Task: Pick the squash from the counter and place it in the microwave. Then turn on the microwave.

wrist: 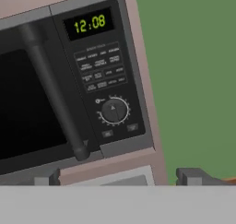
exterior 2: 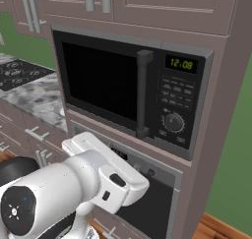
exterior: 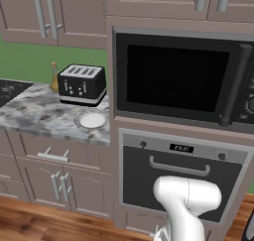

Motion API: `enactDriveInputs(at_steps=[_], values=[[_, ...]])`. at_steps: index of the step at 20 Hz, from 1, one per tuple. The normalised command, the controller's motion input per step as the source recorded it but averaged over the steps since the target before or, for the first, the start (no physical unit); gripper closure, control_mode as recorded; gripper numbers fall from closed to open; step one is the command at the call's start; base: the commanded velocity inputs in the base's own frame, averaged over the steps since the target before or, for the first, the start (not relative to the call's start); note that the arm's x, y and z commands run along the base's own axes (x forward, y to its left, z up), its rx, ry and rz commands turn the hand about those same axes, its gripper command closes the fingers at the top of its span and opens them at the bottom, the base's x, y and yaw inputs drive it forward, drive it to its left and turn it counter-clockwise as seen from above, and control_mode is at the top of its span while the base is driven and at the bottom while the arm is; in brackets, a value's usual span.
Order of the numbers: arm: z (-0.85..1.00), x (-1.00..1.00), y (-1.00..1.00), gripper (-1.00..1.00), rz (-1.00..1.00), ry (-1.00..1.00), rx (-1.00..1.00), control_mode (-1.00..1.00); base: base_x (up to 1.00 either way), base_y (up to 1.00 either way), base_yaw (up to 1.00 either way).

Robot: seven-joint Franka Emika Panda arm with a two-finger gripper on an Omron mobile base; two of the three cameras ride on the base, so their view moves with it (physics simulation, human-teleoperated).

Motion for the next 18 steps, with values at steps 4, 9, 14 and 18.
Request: enactDriveInputs(at_steps=[4,9,14,18], values=[[-0.23,0.08,0.06,-1.0,-0.07,-0.18,-0.07,-1.0,0.0,0.0,0.0],[-0.4,0.08,0.02,-1.0,-0.02,-0.19,-0.13,-1.0,0.0,0.0,0.0],[-0.52,0.19,0.17,-1.0,-0.02,-0.17,-0.21,-1.0,0.0,0.0,0.0],[-0.48,0.21,0.22,-1.0,-0.05,-0.15,-0.2,-1.0,0.0,0.0,0.0]])
